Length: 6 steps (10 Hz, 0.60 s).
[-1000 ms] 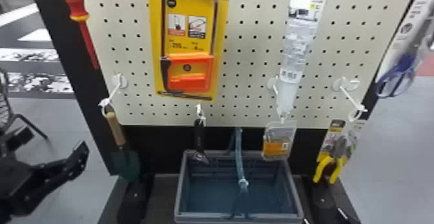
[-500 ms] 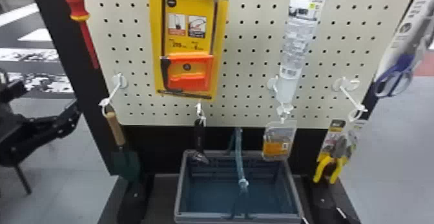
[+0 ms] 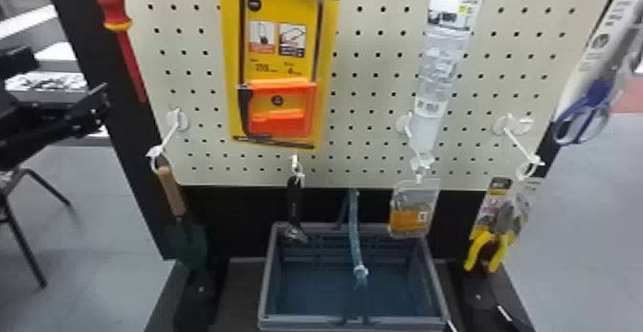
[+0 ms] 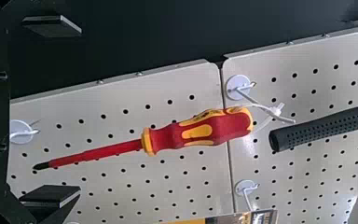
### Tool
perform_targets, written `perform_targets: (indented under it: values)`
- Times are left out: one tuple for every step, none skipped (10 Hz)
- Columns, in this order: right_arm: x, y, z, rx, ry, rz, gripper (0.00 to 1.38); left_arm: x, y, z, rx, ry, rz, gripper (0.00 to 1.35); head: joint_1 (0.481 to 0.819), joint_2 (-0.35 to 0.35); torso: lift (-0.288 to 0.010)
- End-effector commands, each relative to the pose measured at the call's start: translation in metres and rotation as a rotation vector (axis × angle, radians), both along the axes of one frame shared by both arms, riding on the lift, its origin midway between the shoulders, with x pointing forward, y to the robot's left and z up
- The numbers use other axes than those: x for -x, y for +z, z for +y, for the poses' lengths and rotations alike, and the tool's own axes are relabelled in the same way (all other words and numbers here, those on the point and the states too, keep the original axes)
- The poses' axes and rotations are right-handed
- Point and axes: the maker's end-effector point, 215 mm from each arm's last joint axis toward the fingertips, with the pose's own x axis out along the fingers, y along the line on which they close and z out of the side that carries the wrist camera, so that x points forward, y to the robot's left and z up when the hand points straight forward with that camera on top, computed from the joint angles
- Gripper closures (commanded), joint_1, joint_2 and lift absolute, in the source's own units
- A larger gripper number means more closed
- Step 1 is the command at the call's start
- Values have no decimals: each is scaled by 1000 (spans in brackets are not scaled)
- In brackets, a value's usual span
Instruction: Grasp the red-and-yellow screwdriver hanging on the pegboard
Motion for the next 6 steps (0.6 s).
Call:
perform_targets:
  values:
    - [-1, 1, 0, 1, 1, -2, 507, -12, 12, 0, 4, -34, 10, 107, 549, 0, -100]
    - [-1, 1, 0, 1, 1, -2, 507, -15, 21, -2, 4, -56, 10, 107, 549, 0, -100]
    - [-1, 1, 0, 1, -1, -2, 507, -17, 36, -3, -10, -68, -1, 105, 549, 0, -100]
    - [-2, 1, 0, 3, 1, -4, 507, -21, 46, -7, 2, -97, 8, 105, 549, 0, -100]
    - [-2, 2, 0, 4, 1, -7, 507, -28, 48, -14, 44, -154, 30, 105, 549, 0, -100]
    - [-3, 3, 0, 4, 1, -9, 507, -32, 48, -19, 68, -188, 50, 105, 549, 0, -100]
